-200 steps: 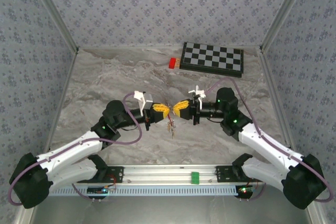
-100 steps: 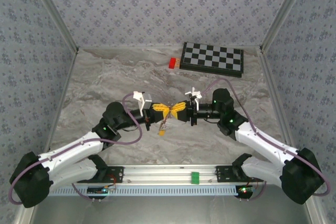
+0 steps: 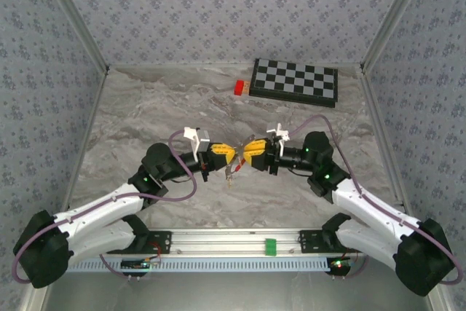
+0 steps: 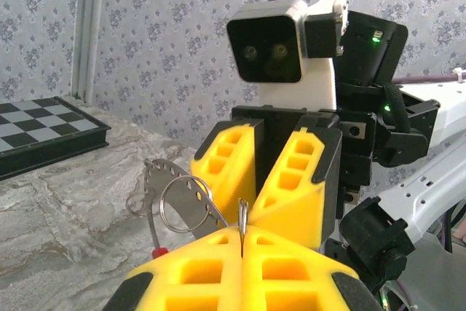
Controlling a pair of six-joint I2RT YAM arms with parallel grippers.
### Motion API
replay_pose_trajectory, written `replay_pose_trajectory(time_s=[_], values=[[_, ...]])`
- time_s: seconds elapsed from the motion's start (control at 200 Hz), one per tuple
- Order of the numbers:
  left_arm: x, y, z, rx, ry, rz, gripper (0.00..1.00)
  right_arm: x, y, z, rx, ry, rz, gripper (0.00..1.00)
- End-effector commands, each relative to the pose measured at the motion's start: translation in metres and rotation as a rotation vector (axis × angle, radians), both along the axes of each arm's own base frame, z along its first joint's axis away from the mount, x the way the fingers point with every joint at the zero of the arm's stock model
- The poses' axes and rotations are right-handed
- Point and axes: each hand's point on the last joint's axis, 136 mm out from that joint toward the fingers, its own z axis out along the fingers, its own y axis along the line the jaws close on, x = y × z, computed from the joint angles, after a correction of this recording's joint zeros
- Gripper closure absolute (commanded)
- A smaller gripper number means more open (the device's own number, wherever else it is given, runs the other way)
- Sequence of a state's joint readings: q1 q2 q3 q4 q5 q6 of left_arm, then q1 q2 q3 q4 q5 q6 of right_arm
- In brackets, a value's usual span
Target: Put the keys on the keyring
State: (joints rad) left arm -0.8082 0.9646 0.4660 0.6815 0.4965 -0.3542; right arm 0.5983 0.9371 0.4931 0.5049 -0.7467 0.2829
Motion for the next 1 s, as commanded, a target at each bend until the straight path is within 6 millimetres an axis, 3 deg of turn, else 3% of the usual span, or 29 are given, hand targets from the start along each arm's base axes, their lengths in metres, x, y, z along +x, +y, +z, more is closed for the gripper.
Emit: replay_pose_trajectory(time_s=[0.0,0.31,0.994], values=[[-0.002,0.001,0.022,-0.073,-0.042,0.004,1.0,0.003,-0.008,0.023,0.083,-0.058,-0.053,0.73],[0.0,-0.002,0.02,-0.075,-0.033,0.005,1.0,-0.002,0.0,0.039,0.141,-0.081,-0.016,0.71],[0.0,-0.005,0.019,-0.074,-0.03,0.002,1.0,-0.009,0.02,0.038,0.133,-0.071,0.067,0.79]])
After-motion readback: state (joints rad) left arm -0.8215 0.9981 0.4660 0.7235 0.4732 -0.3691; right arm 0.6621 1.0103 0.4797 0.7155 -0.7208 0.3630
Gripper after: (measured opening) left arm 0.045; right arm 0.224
